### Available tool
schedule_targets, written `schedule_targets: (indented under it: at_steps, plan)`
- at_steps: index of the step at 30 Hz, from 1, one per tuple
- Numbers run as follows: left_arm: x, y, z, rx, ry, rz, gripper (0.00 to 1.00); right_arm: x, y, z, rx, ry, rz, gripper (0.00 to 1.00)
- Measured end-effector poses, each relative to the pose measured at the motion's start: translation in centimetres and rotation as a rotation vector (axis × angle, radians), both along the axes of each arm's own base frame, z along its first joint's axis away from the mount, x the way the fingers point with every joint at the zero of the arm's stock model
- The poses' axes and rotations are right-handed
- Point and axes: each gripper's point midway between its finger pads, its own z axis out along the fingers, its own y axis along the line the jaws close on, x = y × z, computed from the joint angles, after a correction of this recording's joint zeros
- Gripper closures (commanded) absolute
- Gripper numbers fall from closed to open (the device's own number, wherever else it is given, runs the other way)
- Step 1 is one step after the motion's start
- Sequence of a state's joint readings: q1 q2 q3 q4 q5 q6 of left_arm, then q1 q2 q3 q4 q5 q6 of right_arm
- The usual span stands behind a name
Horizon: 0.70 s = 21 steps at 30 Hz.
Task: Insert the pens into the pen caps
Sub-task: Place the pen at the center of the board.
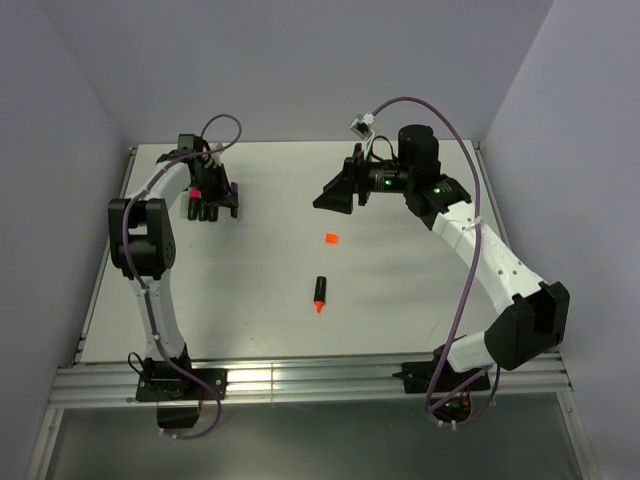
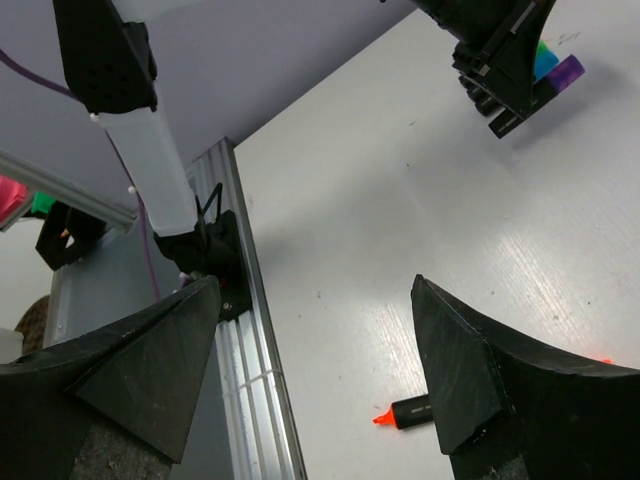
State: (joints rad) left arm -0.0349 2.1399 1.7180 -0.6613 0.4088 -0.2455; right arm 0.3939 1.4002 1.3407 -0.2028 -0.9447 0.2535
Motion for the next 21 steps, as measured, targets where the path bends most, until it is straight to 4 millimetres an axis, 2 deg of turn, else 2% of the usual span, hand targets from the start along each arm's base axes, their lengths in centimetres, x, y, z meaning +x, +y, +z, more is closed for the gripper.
schedule_targets:
  at_steps: [6,11,16,21]
  plan:
    - [-0.2,1.2,-2.5,0.058,0.052,0.03,1.0,0.0,0.0,0.0,0.0,0.002,0.003,0.16]
    - [0.0,1.9,-2.7,0.088,0.052,0.044,1.0,0.0,0.0,0.0,-0.001,0.0,0.002,0.16]
    - [1.0,2.4,-2.4,0.108,0.031,0.056,0.99,0.0,0.0,-0.1,-0.001,-0.001,0.003,0.16]
    - [1.3,2.8,-3.5,0.122,0.042,0.057,0.97,0.0,0.0,-0.1,-0.001,-0.002,0.004,0.17]
